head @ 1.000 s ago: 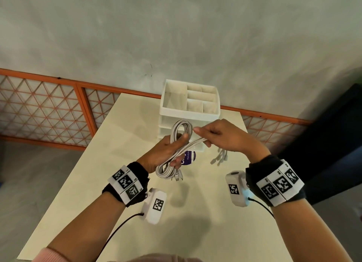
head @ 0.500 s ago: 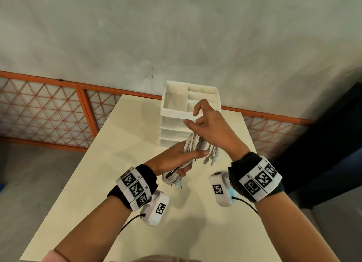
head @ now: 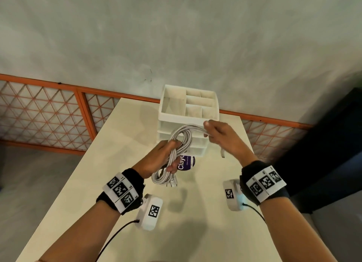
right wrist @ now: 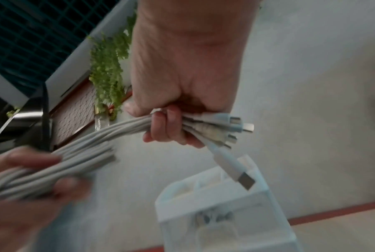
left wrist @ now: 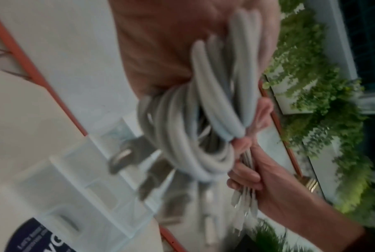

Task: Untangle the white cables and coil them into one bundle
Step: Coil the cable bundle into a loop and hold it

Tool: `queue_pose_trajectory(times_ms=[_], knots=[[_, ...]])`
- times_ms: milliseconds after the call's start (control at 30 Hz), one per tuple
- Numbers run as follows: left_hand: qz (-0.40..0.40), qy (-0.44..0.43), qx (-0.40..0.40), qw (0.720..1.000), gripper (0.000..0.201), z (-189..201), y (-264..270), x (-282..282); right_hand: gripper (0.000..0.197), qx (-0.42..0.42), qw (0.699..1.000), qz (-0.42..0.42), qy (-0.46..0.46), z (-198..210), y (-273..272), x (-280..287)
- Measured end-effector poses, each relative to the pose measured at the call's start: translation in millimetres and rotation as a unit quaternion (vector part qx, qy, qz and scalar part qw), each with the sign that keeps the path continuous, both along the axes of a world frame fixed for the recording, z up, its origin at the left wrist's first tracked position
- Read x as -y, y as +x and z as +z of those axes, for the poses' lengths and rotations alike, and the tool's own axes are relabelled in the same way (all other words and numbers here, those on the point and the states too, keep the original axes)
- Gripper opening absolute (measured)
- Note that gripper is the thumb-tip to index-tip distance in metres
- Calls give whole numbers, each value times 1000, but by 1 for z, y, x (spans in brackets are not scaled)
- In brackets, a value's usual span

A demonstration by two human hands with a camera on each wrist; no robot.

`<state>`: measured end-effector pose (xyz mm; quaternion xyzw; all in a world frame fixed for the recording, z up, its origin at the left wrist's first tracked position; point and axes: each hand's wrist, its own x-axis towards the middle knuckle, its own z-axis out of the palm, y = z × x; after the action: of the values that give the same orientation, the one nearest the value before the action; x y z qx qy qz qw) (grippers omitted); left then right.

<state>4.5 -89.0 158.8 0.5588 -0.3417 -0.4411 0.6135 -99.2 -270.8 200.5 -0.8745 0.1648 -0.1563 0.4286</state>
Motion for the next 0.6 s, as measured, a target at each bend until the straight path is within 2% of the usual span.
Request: queue_pose_trajectory(times_ms=[67,167,267,367,467,533,600], knots=[[19,-8,-9,1000,38,-1,1,2,29,15,1000,18,-9,-14,0,-7],[75,-27,-24,997,40,-3,0,11,26,48,999,-14,8,-31,9,-33],[142,-44,8,989,35,-4,-4,19,25,75,994,-62,45,-34,15,-63],[173,-67,51,981,36,-3,-5,19,26,64,992,-36,102,-30,16,-82],[165,-77,61,981,35,-3,-2,15,24,2,999,-1,51,-28,18,-76],[156,-77,54,983,31,-4,-1,14,25,-37,999,28,-16,-29,19,-68],[148,-75,43,985,28,-7,-1,13,26,-31,996,49,-66,-27,18,-63]])
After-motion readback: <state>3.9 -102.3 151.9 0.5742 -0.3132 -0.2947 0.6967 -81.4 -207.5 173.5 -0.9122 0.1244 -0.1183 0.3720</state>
